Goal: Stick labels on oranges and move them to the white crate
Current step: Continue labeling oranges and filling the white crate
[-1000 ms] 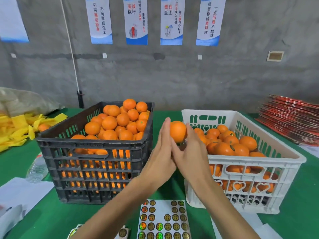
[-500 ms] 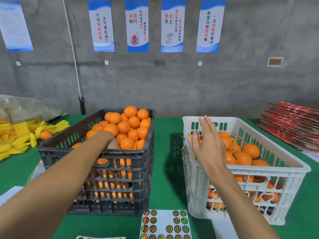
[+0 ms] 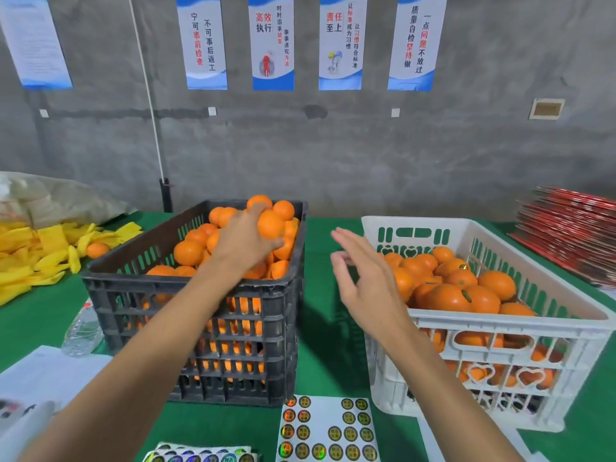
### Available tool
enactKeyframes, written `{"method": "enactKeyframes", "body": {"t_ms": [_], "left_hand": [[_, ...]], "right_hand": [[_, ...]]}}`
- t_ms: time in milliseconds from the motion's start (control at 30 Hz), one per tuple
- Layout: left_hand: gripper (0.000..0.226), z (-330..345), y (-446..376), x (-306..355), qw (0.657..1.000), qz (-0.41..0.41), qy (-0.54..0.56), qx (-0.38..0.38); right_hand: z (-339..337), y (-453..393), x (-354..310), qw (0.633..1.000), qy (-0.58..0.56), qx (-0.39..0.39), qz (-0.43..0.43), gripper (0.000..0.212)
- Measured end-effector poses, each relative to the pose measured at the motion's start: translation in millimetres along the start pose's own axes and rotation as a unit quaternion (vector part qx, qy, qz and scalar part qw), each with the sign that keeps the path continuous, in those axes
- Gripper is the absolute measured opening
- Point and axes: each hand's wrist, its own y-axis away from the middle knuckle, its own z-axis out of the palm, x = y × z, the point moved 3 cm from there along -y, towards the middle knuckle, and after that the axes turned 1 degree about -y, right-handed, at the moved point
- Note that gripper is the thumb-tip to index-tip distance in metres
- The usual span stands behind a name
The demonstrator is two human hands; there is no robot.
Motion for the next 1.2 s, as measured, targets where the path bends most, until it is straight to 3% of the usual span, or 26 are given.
{"method": "enactKeyframes", "body": {"t_ms": [67, 167, 267, 333, 433, 600, 700, 733, 833, 1000, 1200], "left_hand": [[0.074, -2.8, 24.3, 34.9, 0.99, 0.072, 0.097, 0.079], [0.073, 11.2, 71.0, 64.6, 0.965, 0.16, 0.168, 0.12], [0.084, 38.8, 112.9, 69.0, 0.96, 0.215, 0.103, 0.147], [0.089, 64.3, 135.0, 63.8, 0.963, 0.227, 0.083, 0.123], [0.085, 110.8, 168.3, 41.9, 0.971, 0.212, 0.106, 0.001], [0.063, 185.0, 219.8, 0.3, 0.97, 0.186, 0.07, -0.137], [0.047, 196.7, 229.6, -9.1, 0.977, 0.128, 0.126, -0.116], [0.05, 200.5, 233.4, -13.6, 0.98, 0.141, 0.096, -0.107], [0.071, 202.3, 232.7, -18.0, 0.983, 0.116, 0.049, -0.13], [0.068, 195.7, 231.5, -18.5, 0.982, 0.091, 0.085, -0.142], [0.068, 193.6, 229.5, -19.2, 0.981, 0.077, 0.073, -0.161]], "right_hand": [[7.6, -4.9, -13.0, 0.999, -0.052, 0.002, -0.005, 0.042], [6.7, 0.1, -18.8, 0.994, -0.087, 0.061, 0.013, 0.047], [6.8, 33.3, -13.1, 0.982, -0.135, 0.121, 0.045, 0.052], [14.0, 67.7, -4.4, 0.982, -0.128, 0.122, 0.068, 0.054], [28.9, 122.2, 21.2, 0.989, -0.079, 0.066, 0.108, 0.057], [48.2, 188.0, 61.4, 0.95, -0.102, -0.184, 0.23, 0.054], [50.9, 207.4, 75.1, 0.943, 0.008, -0.273, 0.19, 0.06], [51.3, 210.7, 79.6, 0.938, 0.046, -0.288, 0.19, 0.067], [52.5, 215.2, 84.3, 0.928, 0.112, -0.299, 0.19, 0.07], [50.1, 212.9, 77.8, 0.943, 0.123, -0.279, 0.13, 0.05], [53.8, 209.0, 77.2, 0.946, 0.034, -0.191, 0.261, 0.016]]}}
